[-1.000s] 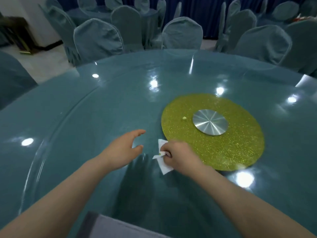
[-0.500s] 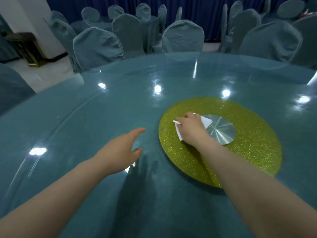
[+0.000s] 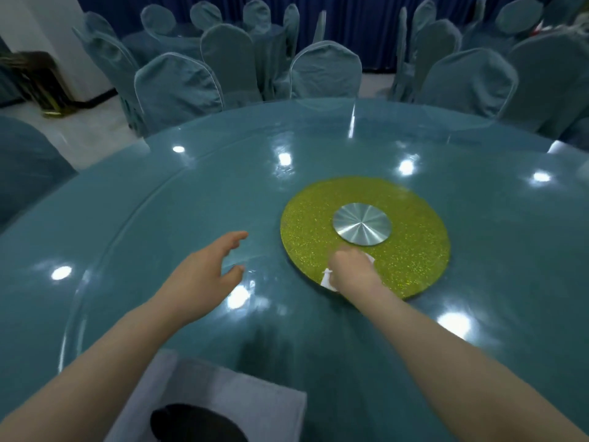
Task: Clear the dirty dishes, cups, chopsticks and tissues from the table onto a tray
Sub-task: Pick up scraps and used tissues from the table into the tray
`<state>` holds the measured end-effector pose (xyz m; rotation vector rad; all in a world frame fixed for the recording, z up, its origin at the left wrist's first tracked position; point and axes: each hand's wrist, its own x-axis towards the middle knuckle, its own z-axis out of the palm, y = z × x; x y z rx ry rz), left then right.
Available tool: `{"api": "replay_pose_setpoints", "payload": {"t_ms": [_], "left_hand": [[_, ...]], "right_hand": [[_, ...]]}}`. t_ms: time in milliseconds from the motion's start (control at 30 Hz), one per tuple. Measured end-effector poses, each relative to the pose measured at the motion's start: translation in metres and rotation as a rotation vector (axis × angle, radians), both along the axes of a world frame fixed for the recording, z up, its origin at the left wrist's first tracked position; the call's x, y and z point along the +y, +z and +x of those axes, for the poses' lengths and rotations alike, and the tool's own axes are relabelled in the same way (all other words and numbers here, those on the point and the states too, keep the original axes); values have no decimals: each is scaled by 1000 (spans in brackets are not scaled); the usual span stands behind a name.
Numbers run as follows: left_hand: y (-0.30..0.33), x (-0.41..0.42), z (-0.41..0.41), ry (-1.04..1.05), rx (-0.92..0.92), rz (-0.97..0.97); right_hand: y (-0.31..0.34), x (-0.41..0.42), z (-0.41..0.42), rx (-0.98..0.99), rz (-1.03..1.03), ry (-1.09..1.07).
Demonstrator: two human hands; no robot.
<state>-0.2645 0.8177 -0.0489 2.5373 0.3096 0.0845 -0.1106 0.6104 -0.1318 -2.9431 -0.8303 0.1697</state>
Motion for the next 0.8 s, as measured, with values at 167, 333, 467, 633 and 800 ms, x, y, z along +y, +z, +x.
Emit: {"api": "replay_pose_setpoints", "payload": {"t_ms": [167, 333, 467, 633, 800], "left_hand": [[36, -40, -57, -26, -80, -90], [65, -84, -105, -61, -98, -159], [87, -116, -145, -71, -135, -188], [105, -147, -188, -148, -165, -255], [111, -181, -224, -241, -200, -283]], "right_hand": [[18, -59, -80, 179, 19, -167], [51, -126, -146, 189, 160, -347], [86, -173, -199, 100, 314, -401], [125, -225, -259, -3, 388, -436], [150, -272, -334, -66, 368, -476]]}}
